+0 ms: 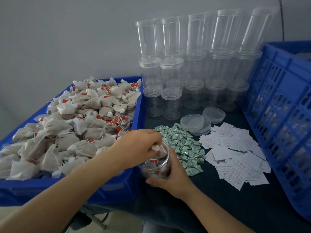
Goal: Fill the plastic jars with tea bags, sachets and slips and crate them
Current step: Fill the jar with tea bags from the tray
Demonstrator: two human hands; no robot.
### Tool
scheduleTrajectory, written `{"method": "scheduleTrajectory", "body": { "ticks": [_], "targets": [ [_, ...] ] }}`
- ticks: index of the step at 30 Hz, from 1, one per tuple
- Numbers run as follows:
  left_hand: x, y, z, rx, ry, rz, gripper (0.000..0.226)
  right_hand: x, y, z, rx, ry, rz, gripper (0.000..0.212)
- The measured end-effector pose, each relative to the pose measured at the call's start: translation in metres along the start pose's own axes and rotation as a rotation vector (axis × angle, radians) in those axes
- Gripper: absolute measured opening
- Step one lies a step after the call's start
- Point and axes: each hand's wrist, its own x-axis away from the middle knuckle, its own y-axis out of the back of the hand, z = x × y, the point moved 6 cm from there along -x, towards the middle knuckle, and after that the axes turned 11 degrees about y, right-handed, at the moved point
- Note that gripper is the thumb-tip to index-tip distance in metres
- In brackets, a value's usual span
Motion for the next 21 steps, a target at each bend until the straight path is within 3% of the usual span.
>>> {"method": "scheduleTrajectory", "body": {
  "ticks": [5, 9, 11, 21],
  "targets": [
    [-0.006, -0.019, -0.003, 0.021, 0.111, 0.092, 0.024, 0.0, 0.001, 0.001, 0.009, 0.018, 0.004, 0.093],
    [-0.008, -0.022, -0.002, 0.021, 0.151, 0.199, 0.014, 0.001, 0.001, 0.0, -0.004, 0.019, 0.011, 0.093],
    [-0.009, -0.023, -0.004, 0.019, 0.145, 0.243, 0.006, 0.001, 0.002, 0.001, 0.004, 0.021, 0.007, 0.092],
    [-0.013, -0.041, -0.017, -0.124, -0.003, 0.592, 0.023, 0.002, 0.001, -0.001, 0.029, -0.001, 0.011, 0.094]
  ]
}}
